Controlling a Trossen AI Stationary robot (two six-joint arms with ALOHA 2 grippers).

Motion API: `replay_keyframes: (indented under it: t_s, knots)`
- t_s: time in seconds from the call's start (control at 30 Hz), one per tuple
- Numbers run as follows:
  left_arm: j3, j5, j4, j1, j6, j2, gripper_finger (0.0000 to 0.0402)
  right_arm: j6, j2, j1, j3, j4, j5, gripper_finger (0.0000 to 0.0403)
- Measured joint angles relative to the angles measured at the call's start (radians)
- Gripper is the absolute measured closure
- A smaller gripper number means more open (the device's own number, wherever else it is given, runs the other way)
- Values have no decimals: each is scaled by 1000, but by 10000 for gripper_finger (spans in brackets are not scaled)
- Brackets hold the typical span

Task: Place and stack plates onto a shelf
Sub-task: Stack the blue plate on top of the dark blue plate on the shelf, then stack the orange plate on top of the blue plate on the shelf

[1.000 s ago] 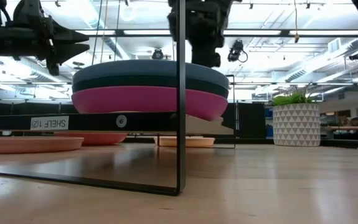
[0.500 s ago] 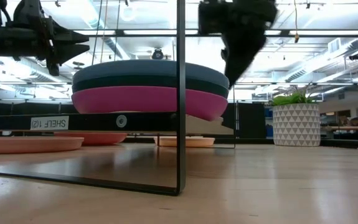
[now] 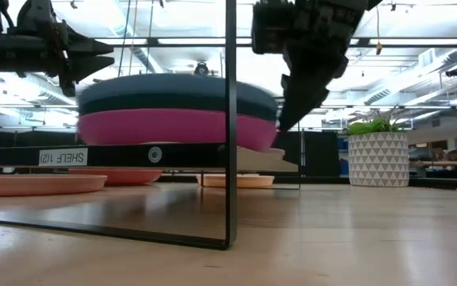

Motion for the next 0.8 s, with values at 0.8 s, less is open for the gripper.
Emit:
replay_keyframes:
  t_s: [0.8]
  knots:
    - [0, 0, 67, 0, -3, 0, 260, -256, -227, 29, -392, 259, 354, 296]
